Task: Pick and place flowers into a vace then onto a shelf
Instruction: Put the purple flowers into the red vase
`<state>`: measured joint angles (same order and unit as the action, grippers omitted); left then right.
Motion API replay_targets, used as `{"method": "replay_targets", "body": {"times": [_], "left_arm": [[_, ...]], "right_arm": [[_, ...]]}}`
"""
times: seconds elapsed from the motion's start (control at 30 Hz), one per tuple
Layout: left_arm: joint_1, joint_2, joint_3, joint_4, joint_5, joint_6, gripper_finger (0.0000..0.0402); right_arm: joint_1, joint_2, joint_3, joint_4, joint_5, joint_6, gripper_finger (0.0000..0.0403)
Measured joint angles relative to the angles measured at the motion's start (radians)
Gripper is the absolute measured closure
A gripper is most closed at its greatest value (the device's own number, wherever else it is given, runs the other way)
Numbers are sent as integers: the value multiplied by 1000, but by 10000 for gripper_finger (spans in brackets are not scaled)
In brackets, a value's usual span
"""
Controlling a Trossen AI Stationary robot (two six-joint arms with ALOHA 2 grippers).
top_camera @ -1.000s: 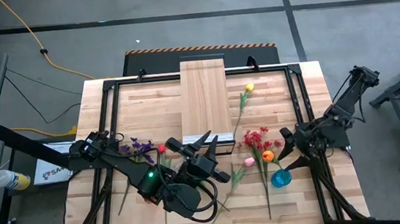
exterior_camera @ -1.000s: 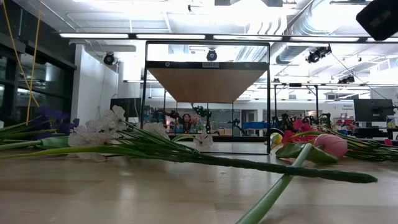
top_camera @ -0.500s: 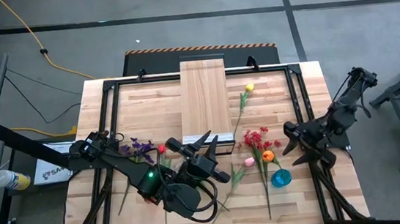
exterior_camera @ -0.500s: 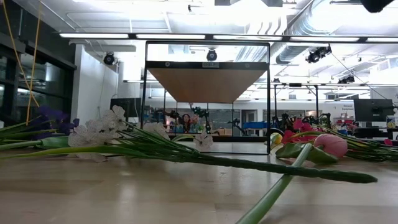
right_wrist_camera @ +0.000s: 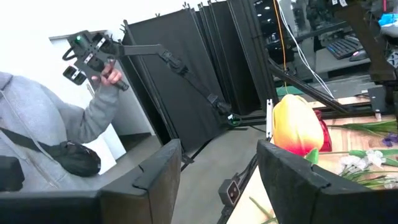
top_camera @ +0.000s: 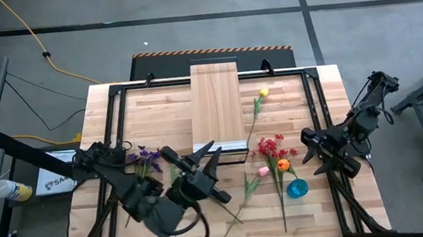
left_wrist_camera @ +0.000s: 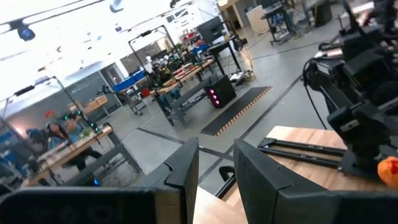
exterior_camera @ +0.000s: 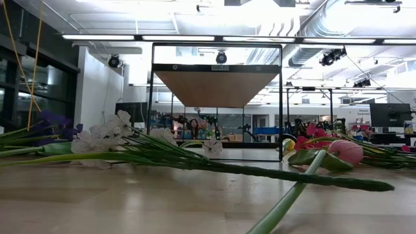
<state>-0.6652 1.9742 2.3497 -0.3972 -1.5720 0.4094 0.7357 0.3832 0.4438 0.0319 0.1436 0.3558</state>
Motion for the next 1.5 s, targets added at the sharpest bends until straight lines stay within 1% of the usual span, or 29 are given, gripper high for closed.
{"method": "replay_targets", "body": {"times": [0.1,0.37,0.5,0.6,0.7,0.8,0.9,1.0,1.07,1.13,1.17,1.2,1.27,1.33,1.4,1.5], "left_arm": [[-11,-24,-3,15,2,63,268],[-38,-103,0,-51,0,57,268],[-50,-153,0,-104,1,31,268],[-50,-198,0,-169,2,-26,268],[-48,-248,0,-271,2,-124,268],[-49,-298,0,-415,2,-273,268],[-49,-342,0,-604,2,-491,268],[-49,-381,0,-830,15,-783,268],[-48,-404,0,-992,73,-984,268],[-48,-418,0,-1160,176,-1200,268],[-39,-420,-7,-1181,235,-1298,268],[-18,-425,-29,-1158,297,-1330,268],[13,-437,-67,-1133,405,-1343,268],[26,-439,-101,-1185,475,-1420,268],[69,-442,-157,-1160,540,-1460,268],[119,-439,-253,-1168,694,-1530,268]], "right_arm": [[0,0,0,8,-5,1,206],[0,0,0,66,-58,2,204],[0,0,0,88,-63,1,201],[0,0,0,108,-62,-2,203],[0,0,0,124,-62,-20,203],[0,0,-2,141,-55,-24,200],[-1,0,-2,155,-38,-26,197],[-1,0,-2,170,-38,-48,197],[-1,0,-2,181,-27,-51,198],[-1,0,-2,186,-6,-51,199],[-1,0,-2,187,7,-52,198],[-1,0,-2,190,20,-55,198],[-1,0,-2,198,40,-73,195],[-1,0,-2,210,59,-93,194],[-1,0,-2,229,72,-113,194],[-1,0,-2,240,87,-133,198]]}}
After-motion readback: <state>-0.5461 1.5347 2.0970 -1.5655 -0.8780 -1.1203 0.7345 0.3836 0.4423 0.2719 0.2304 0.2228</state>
